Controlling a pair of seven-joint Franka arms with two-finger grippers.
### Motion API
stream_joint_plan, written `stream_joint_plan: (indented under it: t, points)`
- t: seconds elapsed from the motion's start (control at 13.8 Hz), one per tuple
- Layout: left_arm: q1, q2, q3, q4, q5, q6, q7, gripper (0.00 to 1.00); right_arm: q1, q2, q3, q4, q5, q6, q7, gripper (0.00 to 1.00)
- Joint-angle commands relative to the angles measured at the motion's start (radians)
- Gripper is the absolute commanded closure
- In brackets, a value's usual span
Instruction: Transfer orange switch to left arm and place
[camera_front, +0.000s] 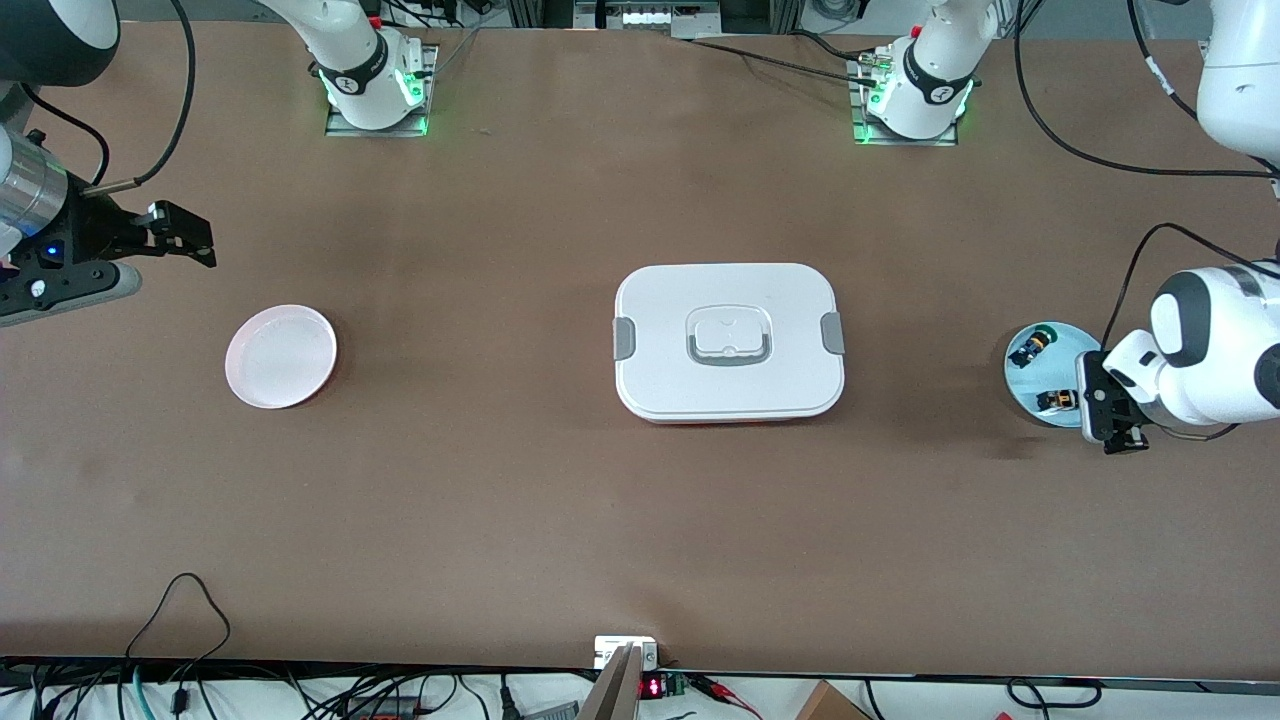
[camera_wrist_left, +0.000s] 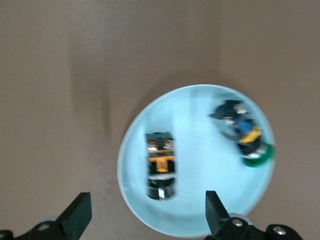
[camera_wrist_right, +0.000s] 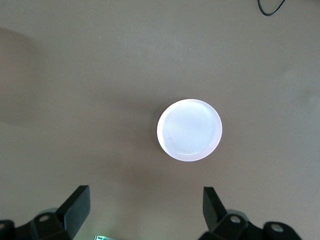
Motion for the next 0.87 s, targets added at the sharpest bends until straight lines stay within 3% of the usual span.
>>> stream_joint_plan:
  t: [0.0, 0.22, 0.36, 0.79]
  points:
    - [-0.003, -0.027, 0.001, 0.119, -0.058, -0.223, -0.047, 0.00, -0.004, -0.007, 0.008, 0.004, -0.017, -0.002, 0.018, 0.00]
    - [-0.020, -0.037, -0.011, 0.257, -0.071, -0.466, -0.197, 0.00, -0.006, -0.007, 0.006, 0.006, -0.014, 0.001, 0.016, 0.00]
    - [-0.023, -0.094, -0.030, 0.265, -0.071, -0.520, -0.364, 0.00, -0.011, -0.005, 0.006, 0.006, -0.008, 0.003, 0.018, 0.00]
    - [-0.025, -0.208, -0.199, 0.301, -0.066, -0.673, -1.031, 0.00, -0.005, -0.007, 0.006, 0.006, -0.003, 0.009, 0.018, 0.00]
